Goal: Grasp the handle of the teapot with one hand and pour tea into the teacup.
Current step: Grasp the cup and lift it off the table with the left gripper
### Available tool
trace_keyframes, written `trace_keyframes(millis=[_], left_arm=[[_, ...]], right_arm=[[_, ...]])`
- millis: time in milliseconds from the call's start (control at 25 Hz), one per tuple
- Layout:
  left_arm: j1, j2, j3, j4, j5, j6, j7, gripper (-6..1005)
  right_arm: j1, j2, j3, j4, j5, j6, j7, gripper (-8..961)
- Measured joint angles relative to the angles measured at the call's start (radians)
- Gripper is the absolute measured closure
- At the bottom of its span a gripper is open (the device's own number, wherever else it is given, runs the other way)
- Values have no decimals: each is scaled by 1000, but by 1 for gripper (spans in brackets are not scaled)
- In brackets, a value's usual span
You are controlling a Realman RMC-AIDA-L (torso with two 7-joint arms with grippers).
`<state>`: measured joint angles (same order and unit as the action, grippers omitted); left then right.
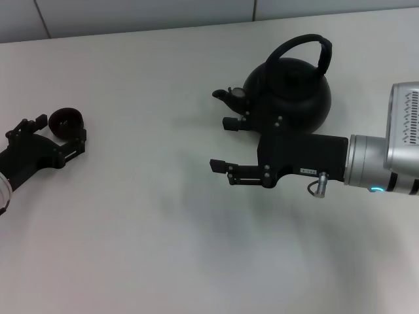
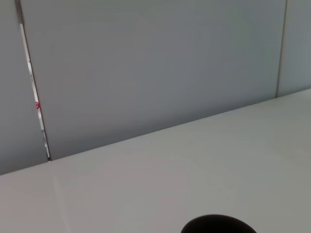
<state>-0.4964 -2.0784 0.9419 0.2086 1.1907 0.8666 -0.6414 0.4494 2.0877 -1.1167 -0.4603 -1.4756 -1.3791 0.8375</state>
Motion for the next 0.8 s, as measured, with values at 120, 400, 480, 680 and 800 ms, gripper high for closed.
trace_keyframes(millis=[120, 400, 480, 680, 800], left_arm=[[-14, 0, 1, -4, 0, -13, 0, 141], [-23, 0, 8, -6, -1, -23, 0, 142], [-23, 0, 9, -7, -1, -23, 0, 142], [-24, 0, 17, -9, 0, -17, 0, 143], [-24, 0, 18, -9, 0, -17, 0, 229]], right_arm=[[0, 0, 0, 0, 0, 0, 0, 180], [-7, 0, 0, 0, 0, 0, 0, 179], [-8, 0, 0, 0, 0, 0, 0, 179], [-8, -1, 1, 0, 0, 0, 0, 179], [-7, -2, 1, 0, 0, 0, 0, 180]])
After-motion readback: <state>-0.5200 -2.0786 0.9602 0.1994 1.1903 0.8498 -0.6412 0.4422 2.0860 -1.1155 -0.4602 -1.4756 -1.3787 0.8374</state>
